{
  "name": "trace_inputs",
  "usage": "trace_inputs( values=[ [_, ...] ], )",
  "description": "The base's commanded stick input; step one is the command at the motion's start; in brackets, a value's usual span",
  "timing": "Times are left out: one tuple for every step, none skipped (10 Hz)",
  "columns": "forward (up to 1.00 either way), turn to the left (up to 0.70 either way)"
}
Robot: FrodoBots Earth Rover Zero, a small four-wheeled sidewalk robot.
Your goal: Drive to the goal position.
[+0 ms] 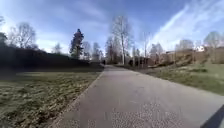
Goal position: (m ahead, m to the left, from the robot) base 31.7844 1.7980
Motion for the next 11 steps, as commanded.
trace_inputs(
  values=[
    [1.00, 0.00],
    [1.00, 0.00],
    [1.00, 0.00],
    [1.00, 0.00],
    [1.00, 0.00],
    [1.00, 0.00],
    [1.00, 0.00],
    [1.00, 0.00],
    [1.00, 0.00],
    [1.00, 0.00],
    [1.00, 0.00]
  ],
)
